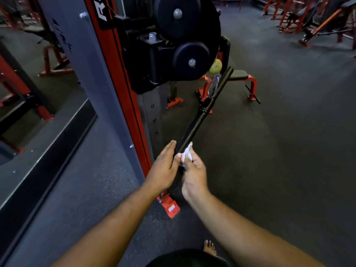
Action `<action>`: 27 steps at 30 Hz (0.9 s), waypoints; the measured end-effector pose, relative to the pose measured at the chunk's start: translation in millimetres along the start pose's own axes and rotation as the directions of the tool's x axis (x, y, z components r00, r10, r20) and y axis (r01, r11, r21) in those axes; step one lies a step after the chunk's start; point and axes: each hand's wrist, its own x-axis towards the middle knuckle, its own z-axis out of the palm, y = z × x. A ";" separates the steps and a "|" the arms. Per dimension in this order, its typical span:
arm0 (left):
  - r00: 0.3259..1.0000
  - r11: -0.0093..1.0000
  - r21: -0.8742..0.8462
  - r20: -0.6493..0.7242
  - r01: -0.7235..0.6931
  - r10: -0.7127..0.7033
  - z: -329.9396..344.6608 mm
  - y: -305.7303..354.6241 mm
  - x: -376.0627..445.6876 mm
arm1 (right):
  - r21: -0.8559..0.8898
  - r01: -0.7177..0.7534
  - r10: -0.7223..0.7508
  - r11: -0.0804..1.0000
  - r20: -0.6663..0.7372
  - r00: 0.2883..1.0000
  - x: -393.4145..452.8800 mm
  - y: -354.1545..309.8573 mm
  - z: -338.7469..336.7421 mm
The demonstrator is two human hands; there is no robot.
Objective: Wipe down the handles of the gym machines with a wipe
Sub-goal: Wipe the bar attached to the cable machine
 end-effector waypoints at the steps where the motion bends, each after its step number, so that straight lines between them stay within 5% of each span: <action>1: 1.000 1.000 -0.007 -0.001 0.013 -0.013 0.1 1.4 -0.6 | 0.037 -0.009 0.009 0.999 -0.016 1.000 7.1 -4.9 1.3; 7: 0.999 1.000 -0.020 0.036 0.017 -0.016 6.2 14.8 1.5 | 0.026 0.088 -0.077 0.996 -0.280 0.957 103.0 -64.6 13.3; 16: 0.999 0.998 -0.045 -0.006 0.042 -0.042 7.1 3.6 11.7 | 0.051 -0.046 0.044 0.998 0.043 0.998 8.7 11.7 -6.0; 20: 0.999 0.998 -0.040 -0.021 0.041 -0.042 11.4 10.3 13.6 | 0.074 0.065 -0.054 0.995 -0.146 0.988 77.5 -33.3 10.5; 22: 1.000 0.998 -0.049 -0.006 0.028 -0.028 14.1 15.1 13.4 | -0.062 0.122 -0.133 0.991 -0.216 0.967 109.0 -55.9 13.0; 25: 0.999 0.996 -0.083 0.010 0.038 -0.038 15.3 15.8 14.1 | -0.541 0.249 -0.372 0.804 -0.130 0.919 99.4 -54.7 7.4; 27: 0.998 0.992 -0.117 -0.023 0.047 -0.050 11.6 11.9 15.9 | -0.720 0.469 -0.528 0.511 0.168 0.833 66.2 -31.3 -1.4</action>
